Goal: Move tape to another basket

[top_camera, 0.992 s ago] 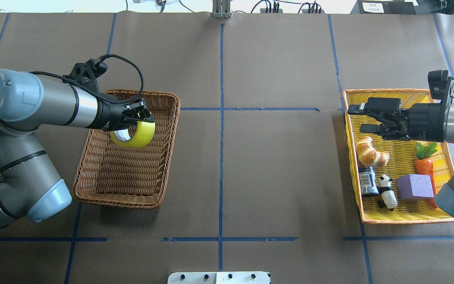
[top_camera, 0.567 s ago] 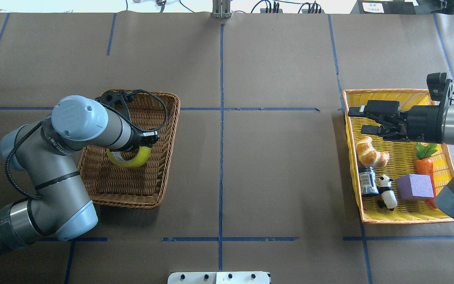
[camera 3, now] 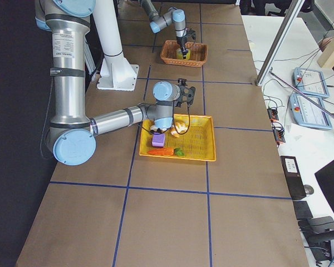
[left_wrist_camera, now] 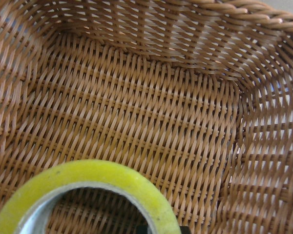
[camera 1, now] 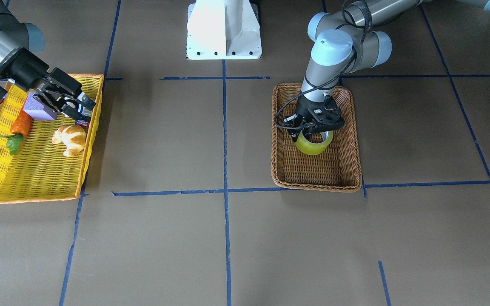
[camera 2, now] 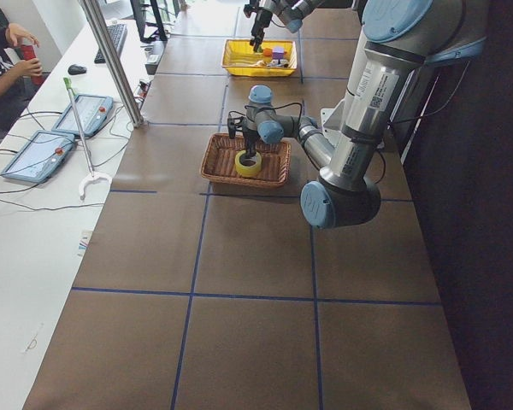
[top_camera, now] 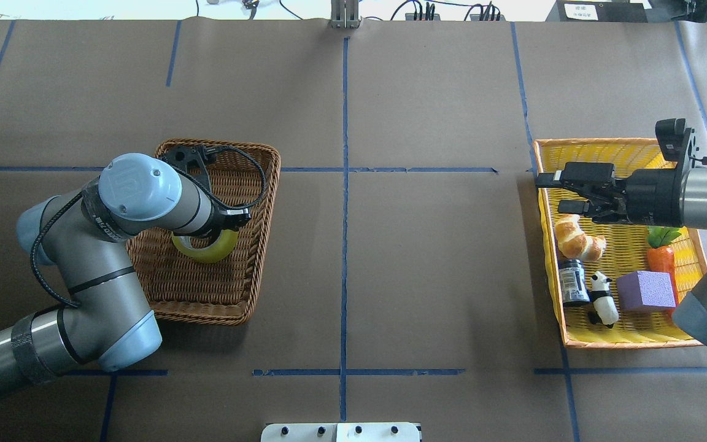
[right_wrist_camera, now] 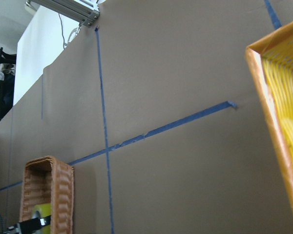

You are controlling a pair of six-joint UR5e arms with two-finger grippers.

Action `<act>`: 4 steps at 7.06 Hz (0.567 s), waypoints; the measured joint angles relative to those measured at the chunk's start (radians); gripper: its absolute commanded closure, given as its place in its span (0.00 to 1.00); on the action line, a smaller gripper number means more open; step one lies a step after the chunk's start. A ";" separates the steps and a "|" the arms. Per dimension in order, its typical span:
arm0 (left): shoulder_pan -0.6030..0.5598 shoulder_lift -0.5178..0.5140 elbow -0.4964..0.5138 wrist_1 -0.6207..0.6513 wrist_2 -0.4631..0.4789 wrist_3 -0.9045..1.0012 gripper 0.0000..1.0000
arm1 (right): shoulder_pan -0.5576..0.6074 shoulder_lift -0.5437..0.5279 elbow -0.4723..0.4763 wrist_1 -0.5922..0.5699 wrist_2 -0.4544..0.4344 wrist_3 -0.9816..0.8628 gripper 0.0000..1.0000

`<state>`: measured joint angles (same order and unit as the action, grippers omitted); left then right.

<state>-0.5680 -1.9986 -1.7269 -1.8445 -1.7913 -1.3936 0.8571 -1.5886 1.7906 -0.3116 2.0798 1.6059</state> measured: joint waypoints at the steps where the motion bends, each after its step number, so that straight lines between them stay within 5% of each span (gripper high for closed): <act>1: -0.016 0.000 -0.016 0.003 -0.005 0.037 0.28 | 0.047 0.007 0.011 -0.099 0.051 -0.125 0.00; 4: -0.203 0.032 -0.107 0.058 -0.164 0.265 0.28 | 0.220 0.012 0.089 -0.432 0.200 -0.461 0.00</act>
<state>-0.7709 -1.9667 -1.8341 -1.7861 -1.9555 -1.1285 1.0773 -1.5763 1.8798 -0.7437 2.2794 1.1449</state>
